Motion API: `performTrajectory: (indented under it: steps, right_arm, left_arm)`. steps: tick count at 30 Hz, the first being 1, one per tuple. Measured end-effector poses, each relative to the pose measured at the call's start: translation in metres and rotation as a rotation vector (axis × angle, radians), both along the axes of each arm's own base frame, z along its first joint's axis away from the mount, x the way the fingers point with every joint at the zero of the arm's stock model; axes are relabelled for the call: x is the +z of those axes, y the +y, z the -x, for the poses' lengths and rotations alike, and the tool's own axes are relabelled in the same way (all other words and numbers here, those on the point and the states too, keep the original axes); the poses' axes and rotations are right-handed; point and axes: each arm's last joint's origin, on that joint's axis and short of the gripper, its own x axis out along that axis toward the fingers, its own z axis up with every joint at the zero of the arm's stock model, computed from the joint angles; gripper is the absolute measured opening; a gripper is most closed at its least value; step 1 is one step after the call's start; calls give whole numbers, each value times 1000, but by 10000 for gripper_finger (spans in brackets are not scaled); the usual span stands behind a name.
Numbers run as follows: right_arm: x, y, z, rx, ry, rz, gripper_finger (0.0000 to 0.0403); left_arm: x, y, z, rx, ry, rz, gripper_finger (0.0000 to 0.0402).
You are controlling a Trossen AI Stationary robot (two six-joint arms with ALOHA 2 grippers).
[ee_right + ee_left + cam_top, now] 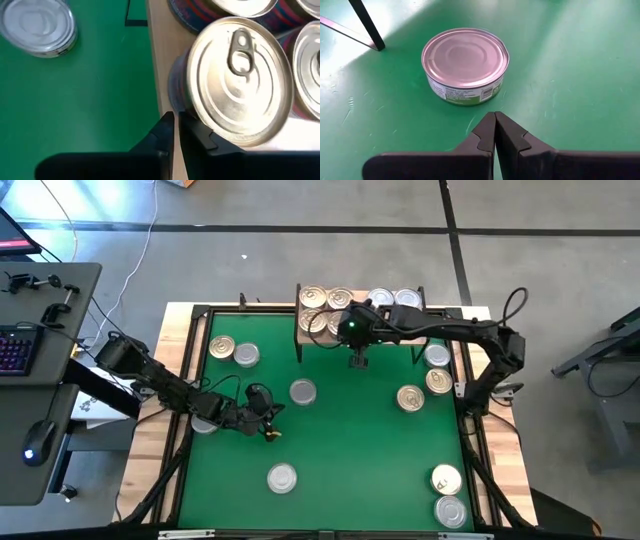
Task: Stack canned seafood by type on shelf
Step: Put the blue pink tuna can on the shelf, then put the green tuna can on the shelf
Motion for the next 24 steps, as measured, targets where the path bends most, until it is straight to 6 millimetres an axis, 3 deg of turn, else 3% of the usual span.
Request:
performTrajectory:
  steps: [8, 13, 16, 19, 24]
  right_arm:
    - [0, 0, -3, -11, -12, 40, 1]
    - [7, 19, -4, 37, -37, 38, 0]
    - [9, 43, -9, 85, -56, 25, 0]
    - [4, 79, -14, 187, -76, 24, 0]
    - [-40, 149, -9, 330, -129, -20, 0]
  left_arm:
    - [0, 0, 0, 5, -2, -5, 0]
    - [0, 0, 0, 5, -2, -5, 0]
    - [0, 0, 0, 5, -2, -5, 0]
    - [0, -1, 0, 5, -4, 1, 0]
    - [0, -3, 1, -2, -8, -3, 0]
